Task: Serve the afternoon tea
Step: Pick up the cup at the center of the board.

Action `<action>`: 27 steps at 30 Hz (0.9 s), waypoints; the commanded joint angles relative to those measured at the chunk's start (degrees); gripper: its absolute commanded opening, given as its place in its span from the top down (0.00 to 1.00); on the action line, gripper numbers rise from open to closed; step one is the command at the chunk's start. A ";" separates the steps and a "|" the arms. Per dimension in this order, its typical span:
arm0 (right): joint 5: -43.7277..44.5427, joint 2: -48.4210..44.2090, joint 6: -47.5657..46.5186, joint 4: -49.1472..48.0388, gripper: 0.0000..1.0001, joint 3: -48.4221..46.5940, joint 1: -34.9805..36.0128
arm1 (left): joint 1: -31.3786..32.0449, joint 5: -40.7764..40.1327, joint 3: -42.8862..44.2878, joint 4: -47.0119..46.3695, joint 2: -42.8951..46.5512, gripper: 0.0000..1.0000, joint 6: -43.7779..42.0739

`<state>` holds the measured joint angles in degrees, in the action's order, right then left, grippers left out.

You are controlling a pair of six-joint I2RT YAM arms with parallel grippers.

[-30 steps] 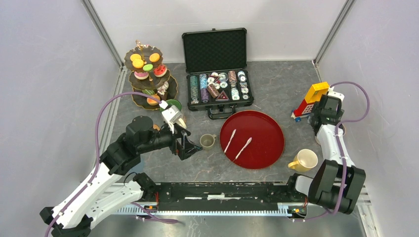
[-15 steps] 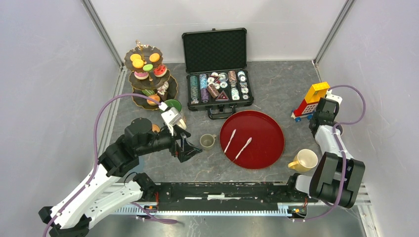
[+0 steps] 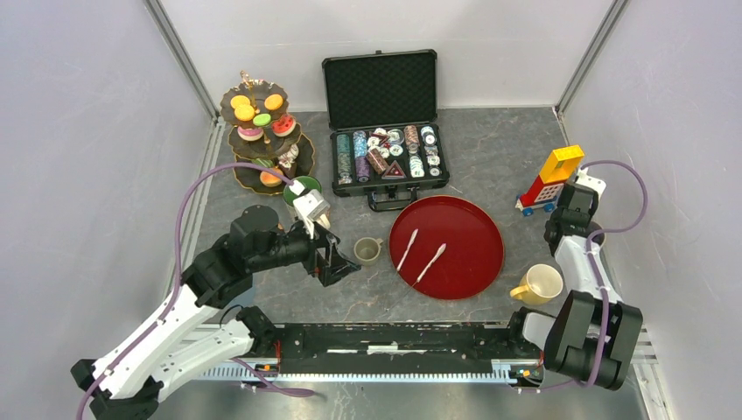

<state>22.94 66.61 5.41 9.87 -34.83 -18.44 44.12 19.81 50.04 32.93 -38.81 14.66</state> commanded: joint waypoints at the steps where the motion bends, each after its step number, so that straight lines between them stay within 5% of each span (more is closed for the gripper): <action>1: 3.26 -4.27 0.57 -3.32 1.00 -0.24 -0.15 | 0.18 0.35 -0.32 -0.85 -1.63 0.00 -3.59; 14: 11.74 -22.61 8.79 2.41 1.00 -0.54 -0.03 | 0.18 -3.44 -0.55 -0.19 -6.20 0.00 -3.84; 27: 0.78 -35.11 8.98 12.37 1.00 -20.12 0.25 | 0.18 -4.92 -0.98 -1.11 -8.38 0.00 -4.09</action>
<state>27.35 34.33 15.14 26.20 -44.18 -18.44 44.12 16.38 49.28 33.15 -47.00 14.63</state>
